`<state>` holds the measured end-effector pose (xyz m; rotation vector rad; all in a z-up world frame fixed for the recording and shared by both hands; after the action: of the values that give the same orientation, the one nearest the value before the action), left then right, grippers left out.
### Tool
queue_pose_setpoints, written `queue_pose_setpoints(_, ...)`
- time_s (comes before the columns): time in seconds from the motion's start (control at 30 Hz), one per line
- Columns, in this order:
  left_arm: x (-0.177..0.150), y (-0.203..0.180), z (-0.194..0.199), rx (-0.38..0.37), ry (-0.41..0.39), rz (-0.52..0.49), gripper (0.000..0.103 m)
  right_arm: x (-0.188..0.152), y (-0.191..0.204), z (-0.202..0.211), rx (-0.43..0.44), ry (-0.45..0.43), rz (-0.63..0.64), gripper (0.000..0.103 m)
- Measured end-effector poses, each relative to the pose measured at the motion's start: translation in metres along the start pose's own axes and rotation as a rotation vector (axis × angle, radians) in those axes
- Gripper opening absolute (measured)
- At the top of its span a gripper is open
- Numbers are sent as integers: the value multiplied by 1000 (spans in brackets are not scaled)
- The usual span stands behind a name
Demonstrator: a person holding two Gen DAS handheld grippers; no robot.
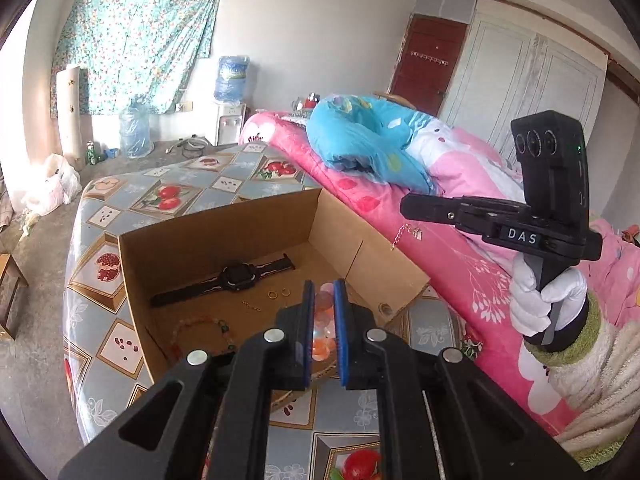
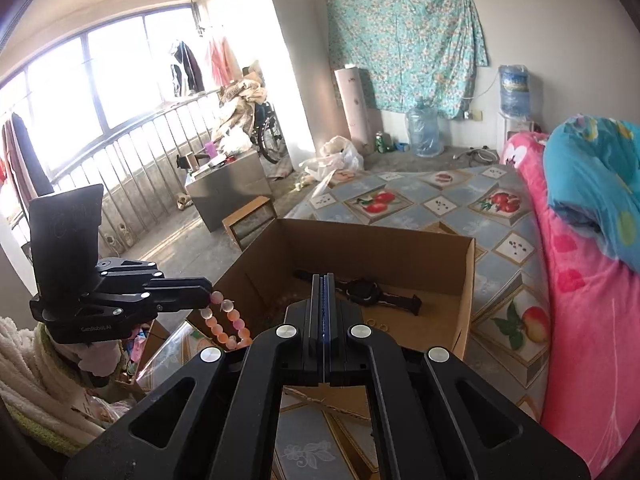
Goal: Organize jewelry
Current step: 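Lift both held items and carry them over the box, then open the left gripper to drop the bracelet while the right gripper releases the charm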
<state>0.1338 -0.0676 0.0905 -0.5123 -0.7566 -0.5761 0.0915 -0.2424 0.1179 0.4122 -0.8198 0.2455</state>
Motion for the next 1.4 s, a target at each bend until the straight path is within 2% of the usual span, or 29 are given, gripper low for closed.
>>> queue_pose_setpoints(0.23,-8,18,-95,-58,331,48,9,-6,-37,-53,-25,190,12,0)
queue_pose_setpoints(0.37,-15,13,-132,-119,471,74,9,-4,-42,-57,-26,212,26,0)
queue_pose_setpoints(0.47,-22,1,-154,-223,578,123,9,1,-46,-57,-25,206,37,0)
queue_pose_setpoints(0.53,-29,2,-168,-198,646,126,9,2,-48,-59,-27,208,44,0)
queue_pose_setpoints(0.63,-35,11,-181,-169,692,138,9,2,-52,-66,-31,231,57,0)
queue_pose_setpoints(0.77,-25,25,-176,-137,638,154,10,-4,-53,-77,-35,295,77,0)
queue_pose_setpoints(0.87,-16,28,-162,-158,588,163,14,-9,-53,-89,-35,364,89,0)
queue_pose_setpoints(0.97,-10,33,-148,-146,547,160,15,-14,-52,-101,-43,436,112,0)
queue_pose_setpoints(1.13,-1,39,-114,-121,450,144,15,-24,-46,-118,-95,528,181,0)
queue_pose_setpoints(1.33,3,55,-69,-48,331,147,28,-29,-48,-124,-140,578,198,3)
queue_pose_setpoints(1.4,6,63,-53,-11,285,145,35,-26,-49,-122,-149,574,194,4)
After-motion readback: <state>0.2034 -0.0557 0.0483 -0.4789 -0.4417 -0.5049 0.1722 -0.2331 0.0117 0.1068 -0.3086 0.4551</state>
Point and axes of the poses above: each gripper's, at about its wrist camera, not at the fingertips, and z roughly against the way its jaws point, y to its left, x to its top, the point moved 7 cm from there along -z, roughly the way its jaws point
